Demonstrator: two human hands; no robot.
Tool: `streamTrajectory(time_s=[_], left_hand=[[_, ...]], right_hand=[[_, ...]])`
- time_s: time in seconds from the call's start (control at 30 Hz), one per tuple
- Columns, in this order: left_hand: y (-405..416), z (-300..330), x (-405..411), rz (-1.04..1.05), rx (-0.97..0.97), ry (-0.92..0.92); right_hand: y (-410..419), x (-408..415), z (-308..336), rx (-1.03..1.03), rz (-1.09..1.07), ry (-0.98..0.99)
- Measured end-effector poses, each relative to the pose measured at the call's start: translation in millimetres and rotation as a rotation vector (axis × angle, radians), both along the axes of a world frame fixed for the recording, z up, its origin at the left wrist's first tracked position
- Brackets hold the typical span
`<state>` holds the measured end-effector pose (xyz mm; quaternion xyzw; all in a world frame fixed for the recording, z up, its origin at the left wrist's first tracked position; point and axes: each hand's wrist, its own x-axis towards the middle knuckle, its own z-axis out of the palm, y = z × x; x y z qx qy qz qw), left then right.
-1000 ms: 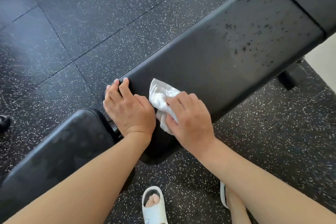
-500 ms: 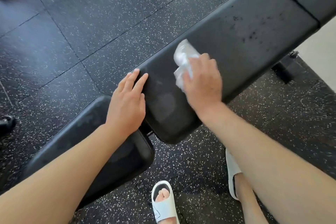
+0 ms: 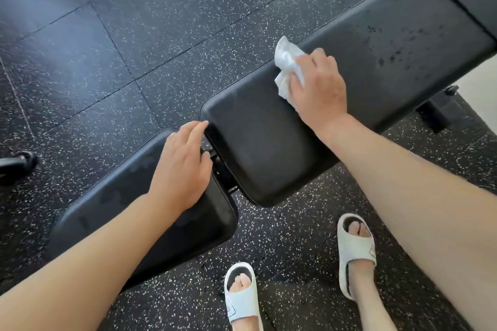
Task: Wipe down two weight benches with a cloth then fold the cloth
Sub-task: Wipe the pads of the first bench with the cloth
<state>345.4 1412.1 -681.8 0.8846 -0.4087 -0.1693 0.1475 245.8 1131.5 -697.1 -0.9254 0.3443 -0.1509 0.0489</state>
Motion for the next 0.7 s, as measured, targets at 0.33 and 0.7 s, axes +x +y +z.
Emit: streamTrajectory(time_s=[0.33,0.7], left_hand=[[-38.9,3.9,-13.3,0.08,-0.054,0.003],[-198.0,6.6,-53.7,-0.316,-0.014,-0.133]], right_hand=[[115.4,-33.4,5.0,0.178,0.366,-0.115],[-95.7,-123.4,2.2,0.095,0.035,-0.134]])
